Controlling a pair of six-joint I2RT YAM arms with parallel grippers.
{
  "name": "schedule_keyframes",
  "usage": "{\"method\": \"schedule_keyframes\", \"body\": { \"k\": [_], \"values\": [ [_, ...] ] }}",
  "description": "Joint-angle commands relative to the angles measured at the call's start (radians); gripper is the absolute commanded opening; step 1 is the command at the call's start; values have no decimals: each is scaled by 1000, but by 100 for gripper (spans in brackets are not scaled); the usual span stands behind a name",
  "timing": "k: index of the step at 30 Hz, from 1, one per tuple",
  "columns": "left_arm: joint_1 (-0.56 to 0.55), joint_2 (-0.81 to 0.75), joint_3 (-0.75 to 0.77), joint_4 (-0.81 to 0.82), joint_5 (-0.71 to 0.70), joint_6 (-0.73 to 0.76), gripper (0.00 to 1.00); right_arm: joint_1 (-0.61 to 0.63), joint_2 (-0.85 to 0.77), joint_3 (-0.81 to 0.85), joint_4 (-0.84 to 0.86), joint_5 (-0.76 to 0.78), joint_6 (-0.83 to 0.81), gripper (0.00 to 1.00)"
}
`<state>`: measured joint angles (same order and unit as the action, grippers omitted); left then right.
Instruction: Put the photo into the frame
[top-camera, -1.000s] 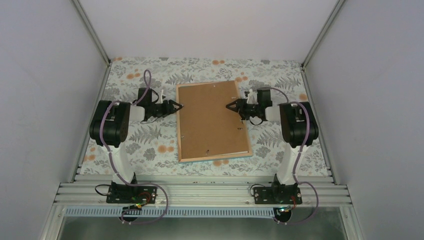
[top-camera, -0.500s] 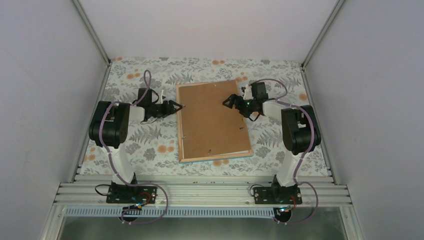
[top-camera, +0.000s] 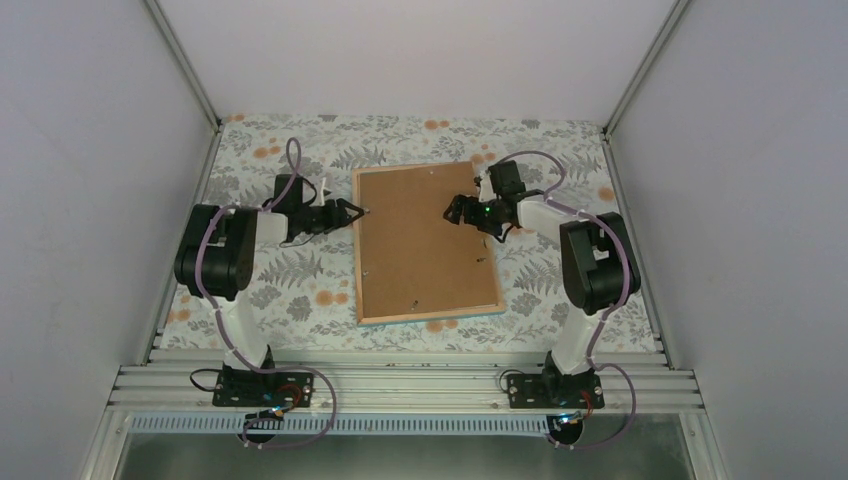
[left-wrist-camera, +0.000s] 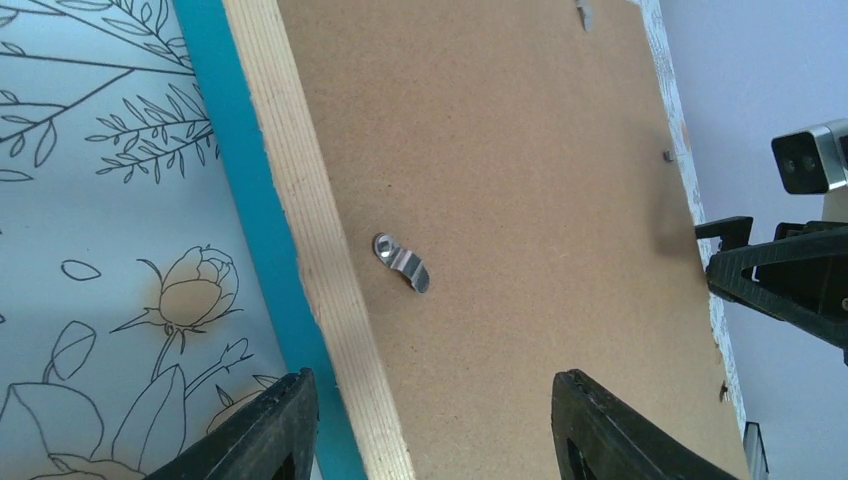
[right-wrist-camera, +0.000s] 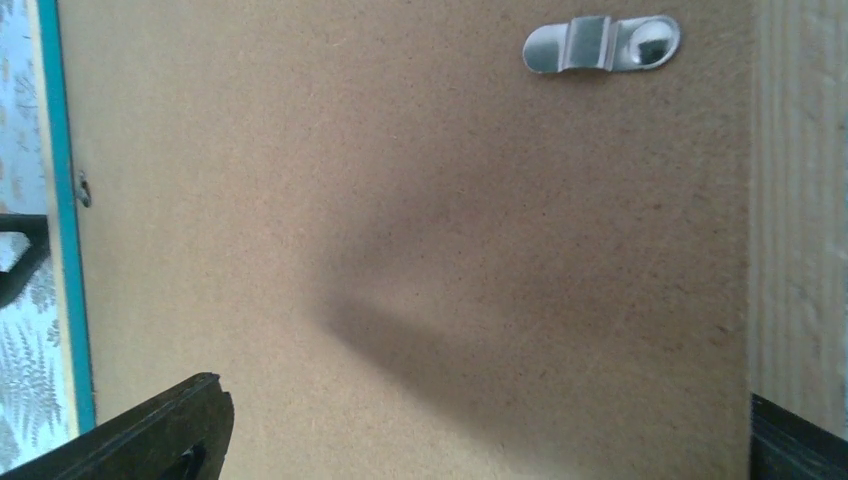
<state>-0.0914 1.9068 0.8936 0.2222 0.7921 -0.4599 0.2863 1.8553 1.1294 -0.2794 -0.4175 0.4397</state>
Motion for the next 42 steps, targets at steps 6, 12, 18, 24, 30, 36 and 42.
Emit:
{"method": "schedule_keyframes", "body": {
  "k": [6,12,18,24,30,36,42],
  "values": [
    [7,-43,1,-17,-22,38,59,-9,-41,46,-105,109,-123,100],
    [8,-52,-6,-21,-30,45,60,-12,-77,56,-125,130,-182,100],
    [8,-47,-4,-20,-31,44,60,-31,-78,81,-149,105,-216,100],
    [8,-62,-1,-39,-32,70,60,-66,-113,88,-165,23,-318,100],
    [-11,-88,24,-130,-69,182,60,-80,-104,117,-253,-256,-579,98],
    [-36,-127,26,-249,-124,344,60,-80,-120,64,-309,-372,-791,94],
    [-42,-87,54,-282,-136,400,48,-83,-52,17,-280,-423,-801,83]
  ]
}}
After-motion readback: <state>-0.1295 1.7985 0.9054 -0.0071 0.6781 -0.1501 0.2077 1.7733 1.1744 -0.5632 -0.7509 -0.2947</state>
